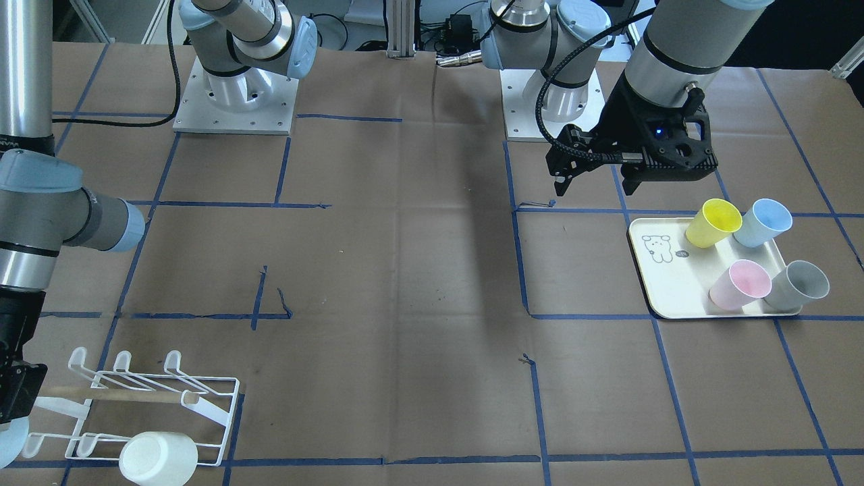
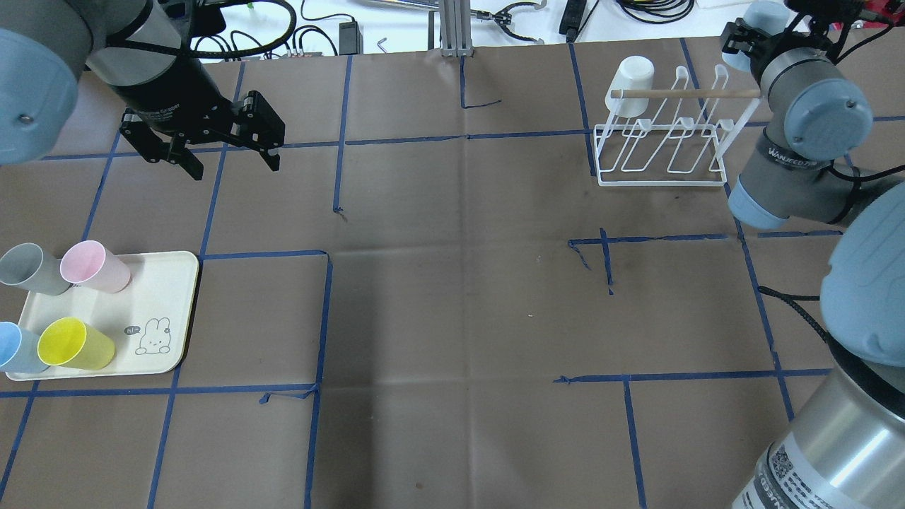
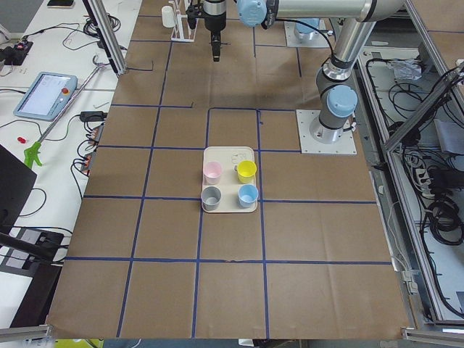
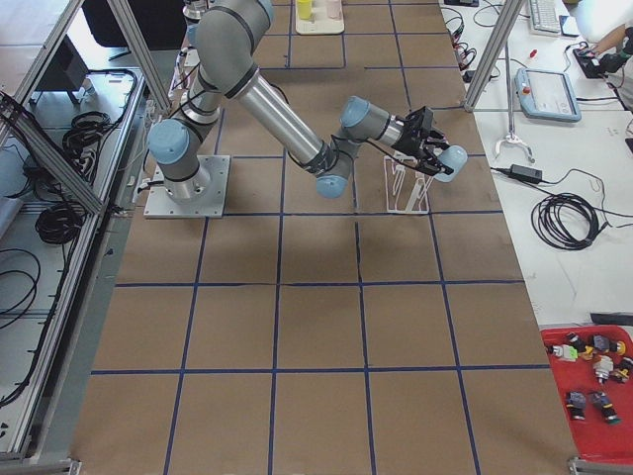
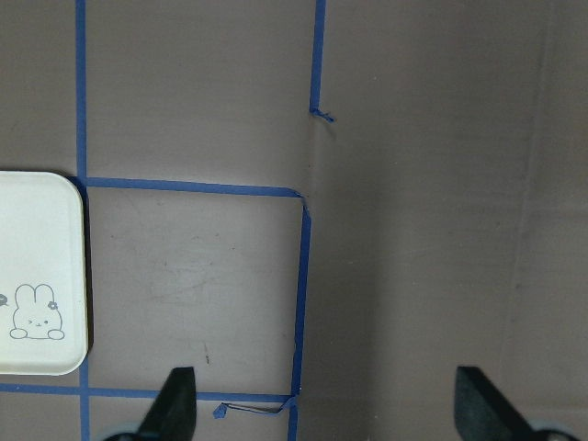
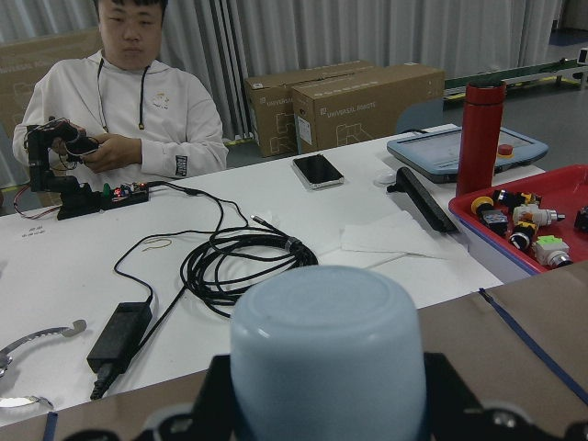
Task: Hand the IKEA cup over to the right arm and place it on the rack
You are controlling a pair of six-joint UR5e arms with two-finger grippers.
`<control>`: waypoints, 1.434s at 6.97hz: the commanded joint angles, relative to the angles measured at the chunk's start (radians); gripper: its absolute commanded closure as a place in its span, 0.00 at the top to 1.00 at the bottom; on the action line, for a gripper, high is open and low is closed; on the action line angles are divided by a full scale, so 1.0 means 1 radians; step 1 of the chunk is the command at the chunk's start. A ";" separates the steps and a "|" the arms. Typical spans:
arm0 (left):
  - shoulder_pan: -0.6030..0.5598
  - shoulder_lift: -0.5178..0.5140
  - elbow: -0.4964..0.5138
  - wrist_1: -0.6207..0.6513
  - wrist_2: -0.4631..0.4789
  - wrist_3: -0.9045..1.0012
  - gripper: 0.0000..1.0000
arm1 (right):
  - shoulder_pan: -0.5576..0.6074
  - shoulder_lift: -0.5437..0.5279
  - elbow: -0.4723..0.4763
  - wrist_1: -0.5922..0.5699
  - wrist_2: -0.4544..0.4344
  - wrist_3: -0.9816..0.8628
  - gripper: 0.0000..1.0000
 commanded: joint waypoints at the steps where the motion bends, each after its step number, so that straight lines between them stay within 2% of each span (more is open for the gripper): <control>1: 0.000 0.003 0.004 0.002 0.049 -0.006 0.99 | 0.007 0.028 0.011 -0.024 -0.002 -0.002 0.07; 5: 0.000 -0.001 0.005 0.003 0.040 -0.009 0.99 | 0.041 0.060 0.017 -0.059 -0.011 0.001 0.07; 6: -0.002 -0.003 0.007 0.003 0.040 -0.009 0.99 | 0.041 0.059 0.019 -0.060 -0.011 -0.002 0.10; 7: -0.002 -0.003 0.007 0.003 0.038 -0.009 0.99 | 0.046 0.056 0.023 -0.060 -0.013 -0.004 0.29; 8: -0.002 -0.003 0.007 0.003 0.040 -0.009 0.99 | 0.056 0.054 0.025 -0.061 -0.016 -0.002 0.79; 9: -0.002 -0.003 0.007 0.003 0.038 -0.009 0.99 | 0.058 0.053 0.025 -0.060 -0.017 -0.002 1.00; 10: -0.002 -0.003 0.007 0.003 0.038 -0.009 0.99 | 0.061 0.053 0.023 -0.060 -0.019 -0.002 1.00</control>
